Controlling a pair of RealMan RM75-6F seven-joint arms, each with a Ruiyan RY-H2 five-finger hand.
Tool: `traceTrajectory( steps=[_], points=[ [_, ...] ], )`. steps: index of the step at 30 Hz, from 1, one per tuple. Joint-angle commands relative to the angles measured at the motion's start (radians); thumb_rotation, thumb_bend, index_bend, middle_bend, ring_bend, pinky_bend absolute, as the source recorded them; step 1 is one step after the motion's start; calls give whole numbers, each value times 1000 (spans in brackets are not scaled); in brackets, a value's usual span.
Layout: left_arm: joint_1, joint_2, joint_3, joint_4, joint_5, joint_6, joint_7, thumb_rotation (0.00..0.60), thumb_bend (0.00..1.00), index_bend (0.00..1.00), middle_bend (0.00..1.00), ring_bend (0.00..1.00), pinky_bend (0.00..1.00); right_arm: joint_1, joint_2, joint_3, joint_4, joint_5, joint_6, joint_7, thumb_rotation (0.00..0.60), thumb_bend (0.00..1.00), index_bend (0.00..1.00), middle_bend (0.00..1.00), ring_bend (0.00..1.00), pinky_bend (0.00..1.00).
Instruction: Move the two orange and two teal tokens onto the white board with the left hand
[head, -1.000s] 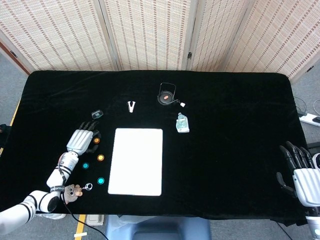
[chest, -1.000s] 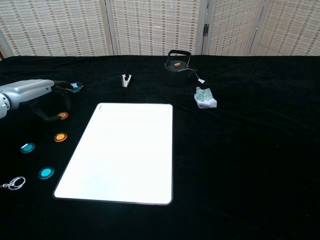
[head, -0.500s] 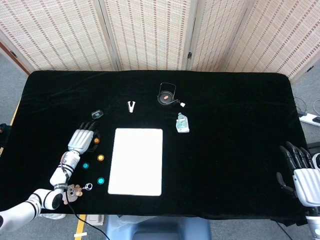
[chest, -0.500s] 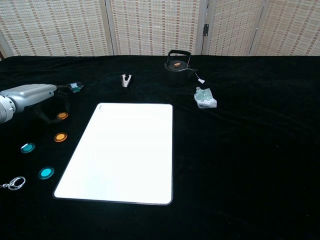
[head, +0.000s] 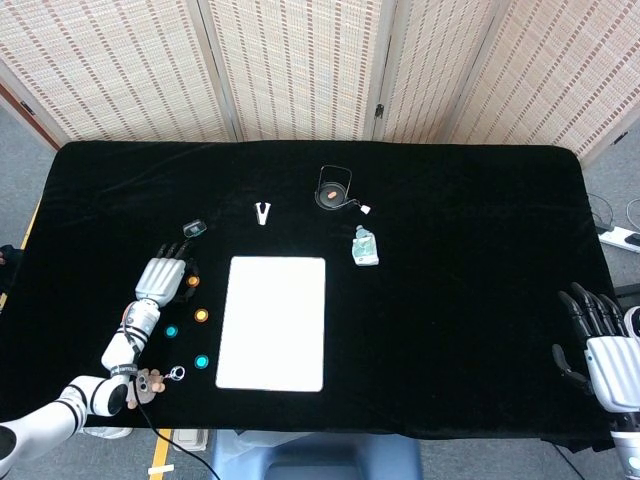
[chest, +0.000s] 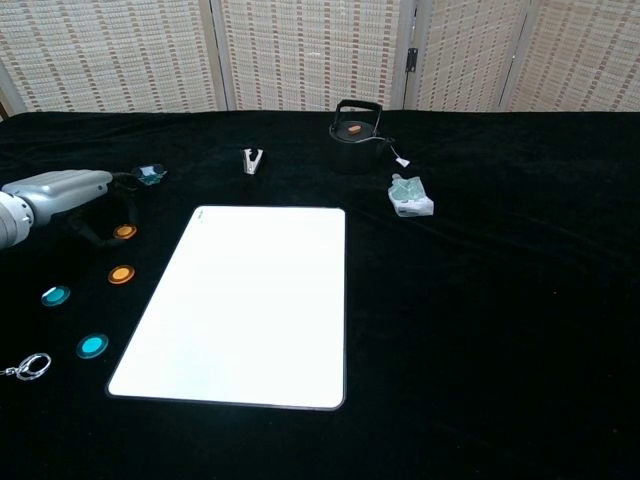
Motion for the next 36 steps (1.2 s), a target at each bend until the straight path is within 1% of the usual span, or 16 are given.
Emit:
traceTrajectory(
  steps=[1,6,9,14,18,22,29,32,36],
  points=[
    [-1,-3,2,7,2,1,-1,600,432,517,106,7,0,0,0,0,0,0,0,0,600,511,0,1,33,0],
    [-2,3,3,-3,16,17,-16,600,432,546,106,11,0,-1,1,0,0,-2,3,1,600,511,0,1,33,0],
    [-2,21,4,-39,32,40,-15,600,432,546,106,11,0,-2,1,1,1,-3,5,2,600,511,0,1,33,0],
    [-7,62,6,-147,62,73,-5,600,432,545,106,11,0,-2,0,2,4,-2,5,5,600,511,0,1,34,0],
    [-21,81,5,-233,72,73,9,600,432,544,106,11,0,-2,-1,2,8,1,3,10,600,511,0,1,34,0],
    [-44,72,3,-275,66,59,49,600,432,543,106,10,0,-1,-2,2,14,2,1,16,600,511,0,1,33,0],
    [-79,39,-3,-300,36,37,128,600,432,537,106,8,0,-6,-2,2,23,7,4,27,600,510,0,1,33,0],
    [-90,31,-3,-308,12,18,156,600,432,514,106,1,0,-8,-4,2,29,9,4,33,600,510,0,1,33,0],
    [-96,30,0,-321,-17,8,194,600,432,406,101,0,0,-9,-6,1,34,10,5,38,600,510,0,1,34,0]
  ],
)
